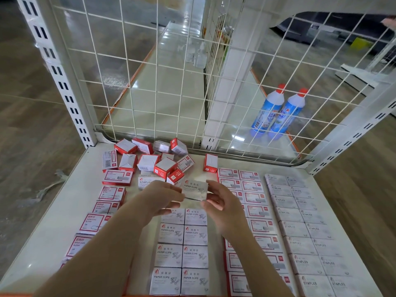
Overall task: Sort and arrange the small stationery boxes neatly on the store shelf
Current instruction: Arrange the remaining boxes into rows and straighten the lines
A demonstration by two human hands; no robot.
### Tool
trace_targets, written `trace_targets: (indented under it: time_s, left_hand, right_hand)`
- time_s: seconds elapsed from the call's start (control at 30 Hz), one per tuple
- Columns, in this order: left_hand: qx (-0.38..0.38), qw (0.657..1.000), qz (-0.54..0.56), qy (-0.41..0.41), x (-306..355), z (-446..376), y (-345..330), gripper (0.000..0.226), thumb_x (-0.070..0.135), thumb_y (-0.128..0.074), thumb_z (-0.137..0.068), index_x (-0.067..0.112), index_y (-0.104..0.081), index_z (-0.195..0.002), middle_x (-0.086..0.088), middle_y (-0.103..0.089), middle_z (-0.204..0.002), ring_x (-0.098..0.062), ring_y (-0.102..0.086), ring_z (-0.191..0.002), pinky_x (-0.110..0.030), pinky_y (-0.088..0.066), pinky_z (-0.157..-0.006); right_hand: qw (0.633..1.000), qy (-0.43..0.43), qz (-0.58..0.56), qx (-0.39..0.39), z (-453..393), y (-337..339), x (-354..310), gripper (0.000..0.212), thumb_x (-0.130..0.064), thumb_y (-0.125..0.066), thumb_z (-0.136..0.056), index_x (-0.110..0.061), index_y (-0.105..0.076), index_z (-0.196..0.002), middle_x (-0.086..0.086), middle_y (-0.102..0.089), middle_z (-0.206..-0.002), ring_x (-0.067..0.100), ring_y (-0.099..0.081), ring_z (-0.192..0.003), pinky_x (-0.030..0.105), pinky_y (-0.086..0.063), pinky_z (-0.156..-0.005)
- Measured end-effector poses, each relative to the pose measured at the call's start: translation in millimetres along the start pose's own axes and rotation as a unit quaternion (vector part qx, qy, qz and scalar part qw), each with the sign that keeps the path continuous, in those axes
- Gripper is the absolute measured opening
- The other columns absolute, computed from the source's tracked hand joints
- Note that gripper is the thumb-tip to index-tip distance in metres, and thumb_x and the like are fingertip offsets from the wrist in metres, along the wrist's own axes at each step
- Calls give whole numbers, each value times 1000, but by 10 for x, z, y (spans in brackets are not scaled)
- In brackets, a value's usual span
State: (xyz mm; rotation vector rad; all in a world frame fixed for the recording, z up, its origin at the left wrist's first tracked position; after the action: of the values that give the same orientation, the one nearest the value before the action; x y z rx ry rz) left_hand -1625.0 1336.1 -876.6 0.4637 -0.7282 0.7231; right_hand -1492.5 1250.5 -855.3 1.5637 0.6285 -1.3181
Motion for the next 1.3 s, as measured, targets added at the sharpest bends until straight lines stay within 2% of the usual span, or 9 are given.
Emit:
trace_targets:
  time_s: [0.2, 0.3, 0.4, 0.53, 0.67, 0.83, 0.97, 1.1, 1.3]
  left_hand:
    - [-17, 998, -62, -1, -25, -9, -56, 12, 8, -63, -85, 19, -61, -84, -5, -68, -98, -16, -61, -88, -27, -52, -80]
    - [-21, 997, -74, -5, -12, 2, -80, 11, 8, -63, -86, 20, -61, -85, -3, -67, -99, -14, -60, -88, -27, -51, -81]
    - [-30, 995, -90, -15, 16, 21, -110, 11, 9, -61, -87, 20, -60, -89, -3, -66, -100, -12, -59, -87, -26, -49, -80]
    - [-29, 996, -80, -27, 18, 7, -102, 16, 7, -59, -87, 16, -61, -100, -6, -66, -101, -14, -59, -87, -29, -50, -85]
    - [10, 996, -79, -47, 38, -55, -29, 24, 6, -59, -87, 12, -61, -110, -9, -64, -99, -14, -58, -83, -25, -49, -74]
    - [43, 986, -136, -81, 50, -125, 0, 26, 6, -58, -87, 11, -59, -112, -8, -61, -105, -18, -57, -89, -18, -41, -59]
    - [40, 970, -220, -99, 21, -174, -73, 33, 8, -56, -89, 16, -55, -122, -2, -57, -116, -14, -53, -99, -15, -41, -64]
    - [30, 932, -339, -122, -22, -170, -206, 42, 13, -54, -90, 24, -50, -130, 2, -49, -134, -19, -50, -117, -27, -45, -95]
    - [27, 916, -374, -143, 13, -229, -334, 52, 18, -53, -90, 29, -37, -138, 4, -44, -140, -19, -47, -123, -32, -46, -97]
  right_hand:
    - [1000, 11, 28, -4, -4, 7, 23, 40, -3, -61, -86, -33, -52, -112, -17, -64, -109, 1, -59, -106, 15, -47, -91]
    - [999, 19, 40, -9, -18, 7, 34, 38, -2, -59, -86, -26, -53, -116, -12, -64, -112, 3, -59, -106, 16, -47, -92]
    - [999, 15, 43, -14, -33, 22, 63, 37, -2, -59, -86, -16, -54, -120, -7, -64, -113, 4, -60, -105, 15, -48, -89]
    - [999, 3, 46, -12, -57, 72, 82, 35, -2, -58, -87, -23, -54, -114, -12, -63, -109, -1, -60, -100, 8, -46, -83]
    - [998, -19, 54, -5, -143, 125, 128, 31, -3, -59, -87, -29, -52, -103, -22, -59, -97, -2, -60, -90, 3, -44, -74]
    - [991, -61, 119, -14, -264, 56, 358, 30, -6, -57, -88, -15, -54, -116, -5, -62, -113, 7, -60, -99, 3, -45, -72]
    - [982, -75, 168, -30, -338, -34, 486, 36, -10, -57, -89, -12, -51, -124, 1, -59, -123, 11, -57, -108, 3, -44, -72]
    - [977, -69, 194, -58, -358, -71, 482, 33, -12, -58, -89, -13, -51, -121, -3, -58, -112, 5, -53, -95, -2, -38, -64]
    - [978, -78, 176, -83, -335, -101, 531, 20, -12, -58, -89, -13, -59, -108, -8, -58, -93, 3, -55, -81, 4, -42, -64]
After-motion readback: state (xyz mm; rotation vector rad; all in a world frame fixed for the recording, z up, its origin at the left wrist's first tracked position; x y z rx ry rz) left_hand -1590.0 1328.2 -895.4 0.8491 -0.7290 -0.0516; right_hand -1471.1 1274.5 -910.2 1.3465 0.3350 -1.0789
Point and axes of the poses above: each hand's wrist, its own z-axis away from the middle knuckle, its own y-axis out of the back of the hand, x = y × z, the point moved 9 cm from there along -z, towards the middle knuckle
